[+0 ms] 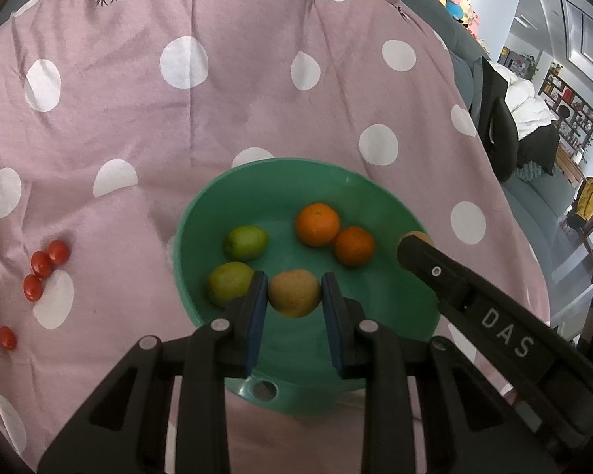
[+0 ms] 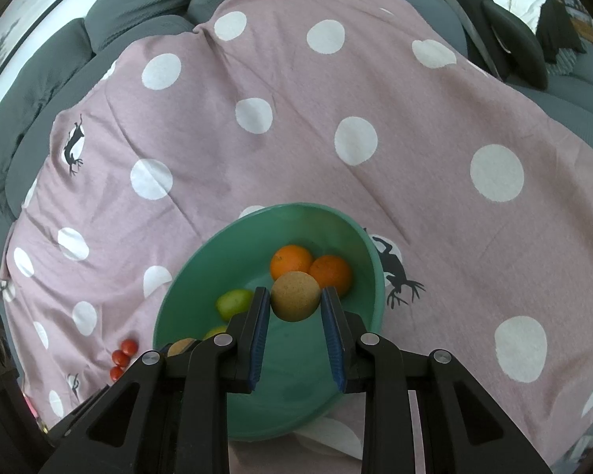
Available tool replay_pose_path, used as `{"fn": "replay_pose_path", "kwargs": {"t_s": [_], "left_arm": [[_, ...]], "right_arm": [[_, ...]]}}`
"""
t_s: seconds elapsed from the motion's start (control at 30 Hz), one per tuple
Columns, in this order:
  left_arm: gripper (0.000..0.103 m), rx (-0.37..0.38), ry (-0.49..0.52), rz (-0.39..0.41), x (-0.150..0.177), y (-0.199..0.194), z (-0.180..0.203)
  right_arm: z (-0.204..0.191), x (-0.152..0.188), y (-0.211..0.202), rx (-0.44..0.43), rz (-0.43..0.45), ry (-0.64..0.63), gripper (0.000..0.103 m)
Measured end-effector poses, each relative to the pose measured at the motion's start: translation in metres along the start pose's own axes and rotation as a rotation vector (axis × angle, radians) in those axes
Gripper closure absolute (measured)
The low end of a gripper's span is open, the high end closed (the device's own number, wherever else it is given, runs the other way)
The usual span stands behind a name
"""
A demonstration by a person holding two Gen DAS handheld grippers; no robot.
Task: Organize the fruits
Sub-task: 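Move both held small fruits over the green bowl, then open both tools to drop the small fruits into the bowl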
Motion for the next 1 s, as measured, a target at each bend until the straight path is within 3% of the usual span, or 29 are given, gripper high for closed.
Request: {"fn": "replay_pose_path", "kwargs": {"t_s": [0.6,0.73,0.83,1.0], "left_arm": [[0.076,0.015,-0.01,-0.005,0.001,0.0,0.003],[0.059,0.009,0.003,0.011,0.0,-0.005,0.004],[0.051,0.005,-0.002,0.016,-0.001,-0.007,0.002],[0.048,0.008,-0.031,0.029,-0.006,-0.021,-0.011]], "right_arm": [[0.003,0.001,0.0,0.002,-0.005,0.004,0.074],[0.002,0.001,-0.001,0.003,-0.001,0.003,0.074],[0.003,0.0,-0.004,0.0,0.008,0.009,0.067],[0.001,-0.001,-0.007,-0.002,0.018,0.004,0.06]]}}
Point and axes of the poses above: each gripper's, at about its wrist camera, not at the fingertips, and y roughly the way its jaws point, z to its right, x to its underside, the point moved 7 cm from there along y, roughly the way its jaws point, and after that the axes turned 3 degrees about x, right-handed, at the moved point
